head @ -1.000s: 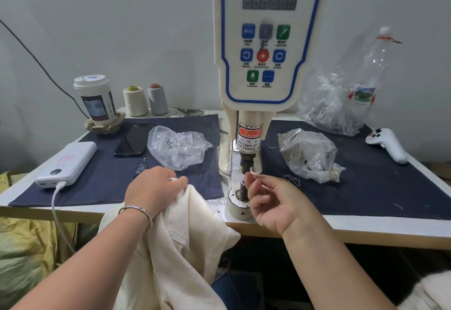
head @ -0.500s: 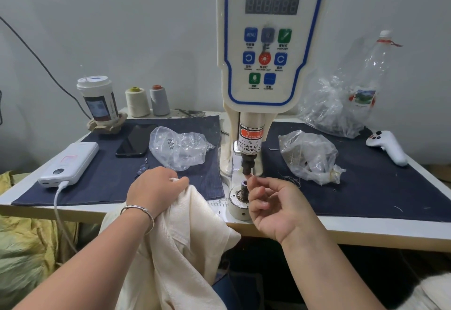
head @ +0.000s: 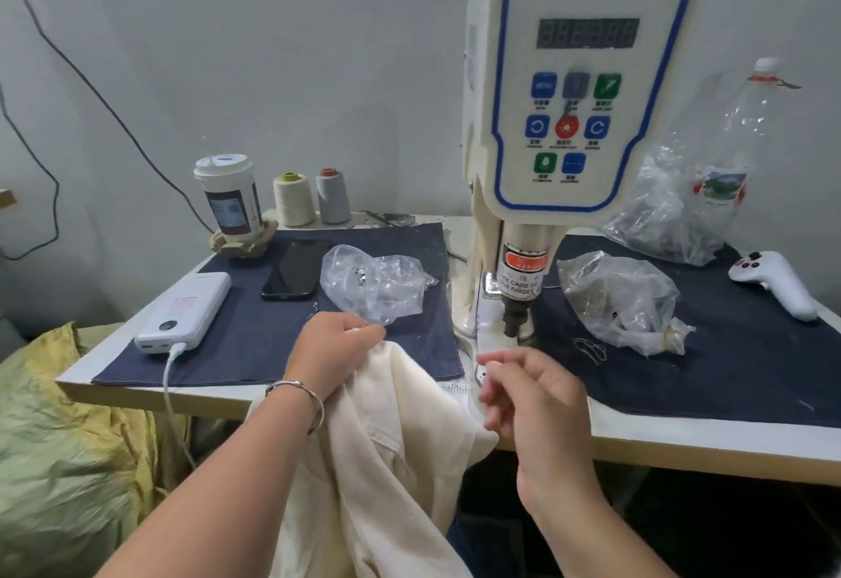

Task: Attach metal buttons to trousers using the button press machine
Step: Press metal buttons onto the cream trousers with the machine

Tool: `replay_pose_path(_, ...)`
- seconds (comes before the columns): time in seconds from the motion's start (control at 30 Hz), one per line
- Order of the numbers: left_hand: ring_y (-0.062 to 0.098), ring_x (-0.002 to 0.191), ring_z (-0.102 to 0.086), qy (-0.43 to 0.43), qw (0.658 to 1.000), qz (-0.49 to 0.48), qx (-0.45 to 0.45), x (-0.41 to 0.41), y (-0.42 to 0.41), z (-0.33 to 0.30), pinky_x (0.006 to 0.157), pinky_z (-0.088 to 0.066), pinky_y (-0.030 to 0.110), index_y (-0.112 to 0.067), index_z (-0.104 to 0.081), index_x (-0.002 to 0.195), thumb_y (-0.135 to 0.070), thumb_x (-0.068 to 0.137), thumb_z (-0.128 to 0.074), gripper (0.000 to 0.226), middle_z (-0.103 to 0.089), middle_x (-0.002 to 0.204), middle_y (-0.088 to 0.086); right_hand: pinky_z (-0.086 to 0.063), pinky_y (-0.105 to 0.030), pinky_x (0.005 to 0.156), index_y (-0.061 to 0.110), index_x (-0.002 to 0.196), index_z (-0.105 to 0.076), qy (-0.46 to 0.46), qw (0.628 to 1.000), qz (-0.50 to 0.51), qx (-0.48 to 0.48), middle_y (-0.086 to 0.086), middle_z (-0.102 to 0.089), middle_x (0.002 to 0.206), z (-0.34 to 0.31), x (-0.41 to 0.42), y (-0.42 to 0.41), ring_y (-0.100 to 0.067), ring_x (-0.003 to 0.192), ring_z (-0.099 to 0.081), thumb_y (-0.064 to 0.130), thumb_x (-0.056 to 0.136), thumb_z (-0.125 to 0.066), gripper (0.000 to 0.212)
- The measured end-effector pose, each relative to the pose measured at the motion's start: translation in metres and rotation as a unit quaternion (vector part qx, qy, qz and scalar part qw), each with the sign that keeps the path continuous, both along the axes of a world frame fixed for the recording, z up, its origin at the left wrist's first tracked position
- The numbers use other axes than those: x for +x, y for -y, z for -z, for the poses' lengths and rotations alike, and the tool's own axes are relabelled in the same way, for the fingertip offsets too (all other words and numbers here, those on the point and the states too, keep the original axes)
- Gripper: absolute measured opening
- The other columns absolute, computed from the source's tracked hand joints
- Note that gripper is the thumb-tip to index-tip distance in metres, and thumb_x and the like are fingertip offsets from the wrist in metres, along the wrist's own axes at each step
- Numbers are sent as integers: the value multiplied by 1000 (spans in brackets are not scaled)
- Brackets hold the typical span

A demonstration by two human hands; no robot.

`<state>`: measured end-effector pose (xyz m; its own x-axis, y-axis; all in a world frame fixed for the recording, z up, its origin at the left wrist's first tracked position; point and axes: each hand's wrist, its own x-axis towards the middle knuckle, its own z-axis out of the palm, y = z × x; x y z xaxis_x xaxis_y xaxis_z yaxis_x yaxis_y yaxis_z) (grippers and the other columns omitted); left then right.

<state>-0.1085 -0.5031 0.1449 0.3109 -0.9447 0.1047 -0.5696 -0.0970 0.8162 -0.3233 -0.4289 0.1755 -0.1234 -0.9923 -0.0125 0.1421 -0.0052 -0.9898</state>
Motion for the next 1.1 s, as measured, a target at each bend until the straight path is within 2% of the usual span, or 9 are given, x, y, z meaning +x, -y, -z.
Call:
replay_pose_path(0.07, 16, 59, -29, -20, 1000, 13, -9, 2, 0, 1, 61, -25, 32, -18, -37, 55, -27, 76, -64, 36, -29, 58, 0, -47, -20, 49, 23, 74, -70, -147, 980, -40, -130, 3, -65, 62, -6, 24, 11, -8, 52, -56, 10, 86, -62, 19)
replay_pose_path(0.17, 9, 49, -29, -46, 998, 25, -26, 4, 0, 2, 51, -27, 25, -19, -42, 48, -26, 75, -68, 38, -31, 49, -9, -47, -28, 65, 21, 85, -69, -337, 907, -43, -248, 8, -65, 80, -16, 63, 57, -11, 73, -58, 8, 85, -57, 17)
replay_pose_path(0.27, 4, 43, -30, -63, 997, 31, -29, 3, -1, 2, 43, -26, 17, -22, -51, 41, -34, 64, -64, 29, -34, 41, -12, -48, -36, 79, 24, 104, -69, -483, 846, -76, -212, -2, -54, 109, -19, 100, 118, -20, 99, -53, 11, 92, -48, 27)
replay_pose_path(0.37, 7, 49, -27, -79, 995, 38, -45, 6, 0, 5, 48, -24, 22, -19, -40, 45, -34, 63, -61, 32, -29, 46, -11, -45, -38, 91, 28, 119, -65, -644, 737, -118, -169, -7, -42, 123, -9, 127, 165, -27, 119, -37, 13, 94, -47, 34)
replay_pose_path(0.5, 10, 52, -29, -81, 994, 46, -48, 7, 1, 8, 54, -27, 28, -19, -42, 49, -36, 64, -60, 29, -32, 49, -9, -36, -38, 98, 21, 126, -60, -717, 674, -136, -115, -11, -38, 135, 5, 151, 197, -30, 125, -34, 17, 94, -45, 36)
replay_pose_path(0.57, 9, 52, -34, -85, 994, 48, -42, 8, 2, 10, 56, -30, 28, -16, -50, 51, -38, 64, -61, 28, -38, 49, -8, -37, -36, 96, 16, 127, -58, -727, 666, -121, -113, -11, -40, 135, 10, 158, 205, -29, 124, -38, 16, 95, -44, 35)
replay_pose_path(0.73, 9, 50, -36, -89, 993, 56, -46, 8, 0, 9, 54, -32, 27, -18, -52, 48, -38, 65, -61, 28, -40, 47, -8, -41, -35, 91, 8, 128, -56, -696, 707, -95, -83, -11, -43, 133, 14, 161, 217, -29, 120, -45, 14, 95, -45, 35)
replay_pose_path(0.87, 10, 52, -38, -73, 994, 55, -54, 7, -1, 8, 55, -34, 28, -4, -58, 60, -40, 66, -60, 36, -44, 50, -5, -42, -35, 89, 9, 128, -56, -696, 707, -104, -72, -12, -45, 133, 13, 163, 222, -29, 120, -48, 15, 90, -56, 38)
replay_pose_path(1.1, 11, 53, -34, -67, 995, 48, -48, 7, -1, 8, 54, -31, 28, -4, -54, 60, -40, 66, -60, 37, -40, 51, -4, -43, -34, 88, 15, 130, -55, -695, 709, -109, -48, -10, -46, 132, 18, 172, 231, -29, 119, -50, 19, 83, -70, 50)
